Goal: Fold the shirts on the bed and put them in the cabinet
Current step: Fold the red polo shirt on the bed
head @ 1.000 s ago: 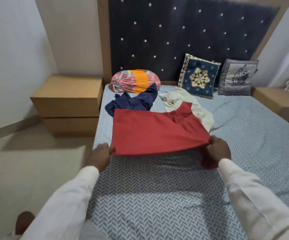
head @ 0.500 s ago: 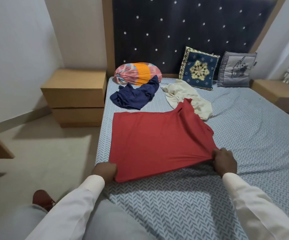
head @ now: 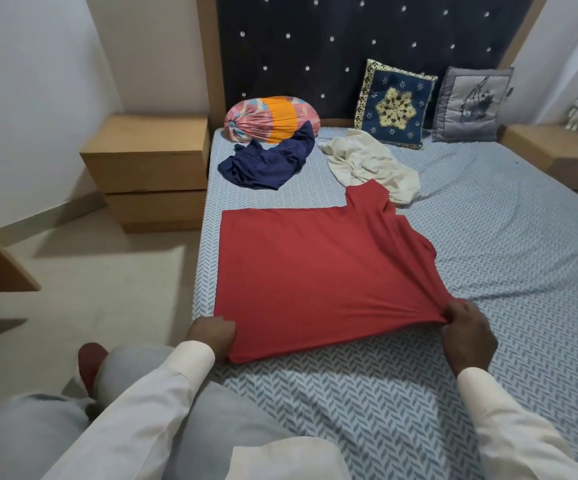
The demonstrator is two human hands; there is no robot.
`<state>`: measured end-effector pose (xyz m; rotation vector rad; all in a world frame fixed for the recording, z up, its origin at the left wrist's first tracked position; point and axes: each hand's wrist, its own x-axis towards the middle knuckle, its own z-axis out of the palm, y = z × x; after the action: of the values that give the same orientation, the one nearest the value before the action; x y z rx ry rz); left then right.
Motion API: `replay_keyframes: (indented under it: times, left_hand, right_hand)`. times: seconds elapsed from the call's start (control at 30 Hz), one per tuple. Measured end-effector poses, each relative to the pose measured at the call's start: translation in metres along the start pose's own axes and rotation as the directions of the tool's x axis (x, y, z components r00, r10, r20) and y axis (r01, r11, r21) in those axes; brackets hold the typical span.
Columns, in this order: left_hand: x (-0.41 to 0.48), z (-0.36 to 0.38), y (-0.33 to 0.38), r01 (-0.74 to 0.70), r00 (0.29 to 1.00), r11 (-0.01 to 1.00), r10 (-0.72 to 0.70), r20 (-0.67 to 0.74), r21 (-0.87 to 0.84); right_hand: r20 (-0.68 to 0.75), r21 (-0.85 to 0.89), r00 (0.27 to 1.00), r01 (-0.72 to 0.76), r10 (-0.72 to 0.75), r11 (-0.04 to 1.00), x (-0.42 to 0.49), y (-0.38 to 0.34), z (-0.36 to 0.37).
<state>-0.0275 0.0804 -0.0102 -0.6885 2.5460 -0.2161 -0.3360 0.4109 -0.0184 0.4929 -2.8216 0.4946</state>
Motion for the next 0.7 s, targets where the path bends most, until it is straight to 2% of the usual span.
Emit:
replay_keyframes:
  times: [0.13,0.17,0.23,0.33,0.4,0.47,0.53,0.63,0.67,0.7]
  left_hand:
    - [0.004,-0.008,0.008,-0.015,0.988,0.999,0.023,0.155,-0.053]
    - [0.006,-0.012,0.011,-0.020,0.978,0.996,0.037,0.203,-0.086]
    - [0.015,-0.017,0.016,-0.006,0.983,0.975,0.046,0.179,-0.222]
    - [0.038,-0.022,0.027,-0.046,0.999,0.899,0.039,-0.023,-0.436]
    - [0.054,-0.025,0.047,-0.109,0.993,0.856,0.067,-0.100,-0.506]
    - [0.064,-0.026,0.070,-0.159,0.987,0.820,0.123,-0.103,-0.549]
    - [0.070,-0.027,0.091,-0.188,0.982,0.841,0.164,-0.092,-0.507]
    - [0.077,-0.022,0.109,-0.188,0.982,0.891,0.184,-0.052,-0.414]
    - [0.078,-0.020,0.111,-0.180,0.983,0.900,0.178,-0.043,-0.397]
    - [0.079,-0.020,0.112,-0.173,0.985,0.905,0.171,-0.040,-0.389]
  right_hand:
    - [0.090,0.025,0.996,0.005,-0.007,1.000,-0.018,0.015,0.014]
    - [0.092,0.074,0.995,-0.050,0.043,0.996,-0.019,0.022,0.017]
    - [0.095,0.207,0.959,-0.280,0.266,0.937,-0.019,0.036,0.022]
    - [0.218,0.255,0.775,-0.632,0.593,0.732,-0.012,0.049,0.022]
    - [0.332,0.215,0.660,-0.749,0.674,0.627,0.004,0.053,0.028]
    - [0.485,0.273,0.590,-0.803,0.646,0.529,0.025,0.052,0.039]
    - [0.605,0.383,0.586,-0.807,0.538,0.449,0.044,0.042,0.043]
    - [0.733,0.598,0.570,-0.800,0.372,0.045,0.054,0.012,0.023]
    - [0.767,0.611,0.574,-0.790,0.285,-0.053,0.059,0.008,0.021]
    - [0.772,0.621,0.582,-0.777,0.257,-0.107,0.062,0.006,0.018]
